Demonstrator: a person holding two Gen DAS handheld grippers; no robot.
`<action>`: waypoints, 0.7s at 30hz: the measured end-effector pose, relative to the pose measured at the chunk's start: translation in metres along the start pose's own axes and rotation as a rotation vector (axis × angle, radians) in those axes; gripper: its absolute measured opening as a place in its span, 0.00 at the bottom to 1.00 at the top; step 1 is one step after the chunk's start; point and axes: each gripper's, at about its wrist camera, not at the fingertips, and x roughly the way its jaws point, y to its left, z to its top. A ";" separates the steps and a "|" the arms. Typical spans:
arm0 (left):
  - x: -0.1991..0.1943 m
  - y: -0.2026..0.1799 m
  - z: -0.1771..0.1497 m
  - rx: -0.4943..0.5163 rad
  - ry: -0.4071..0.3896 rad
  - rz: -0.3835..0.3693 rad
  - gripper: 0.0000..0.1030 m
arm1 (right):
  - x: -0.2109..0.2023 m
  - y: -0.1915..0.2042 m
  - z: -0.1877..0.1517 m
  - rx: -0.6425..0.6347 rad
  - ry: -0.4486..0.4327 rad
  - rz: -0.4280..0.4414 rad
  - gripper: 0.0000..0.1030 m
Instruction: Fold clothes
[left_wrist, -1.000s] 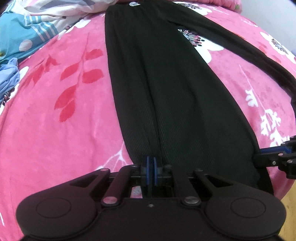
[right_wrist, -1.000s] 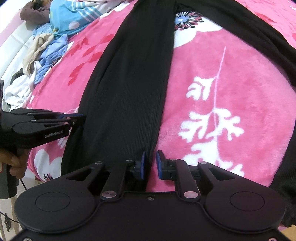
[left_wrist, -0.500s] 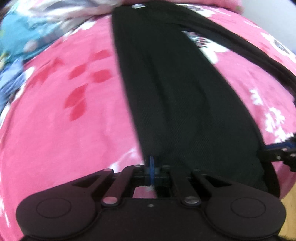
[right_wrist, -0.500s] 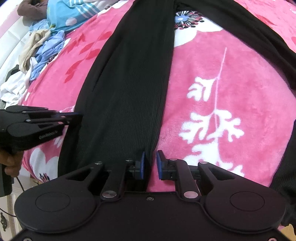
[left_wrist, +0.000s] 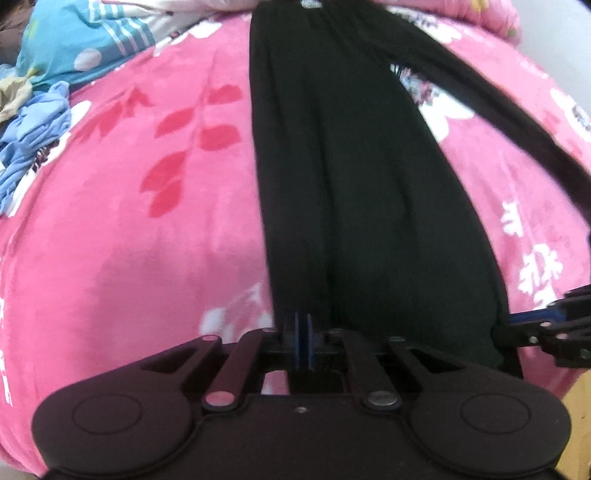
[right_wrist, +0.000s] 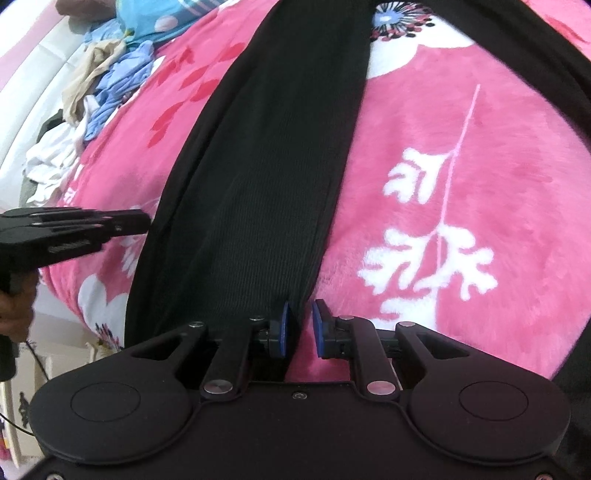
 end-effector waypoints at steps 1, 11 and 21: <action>0.005 -0.004 0.001 0.002 0.001 0.029 0.04 | 0.000 -0.001 0.000 -0.005 0.004 0.008 0.14; 0.001 -0.008 0.009 -0.025 0.009 0.095 0.07 | -0.022 0.007 0.016 -0.142 -0.080 0.046 0.37; 0.010 -0.009 0.017 0.024 0.012 0.065 0.10 | -0.006 0.043 0.043 -0.427 -0.132 0.014 0.42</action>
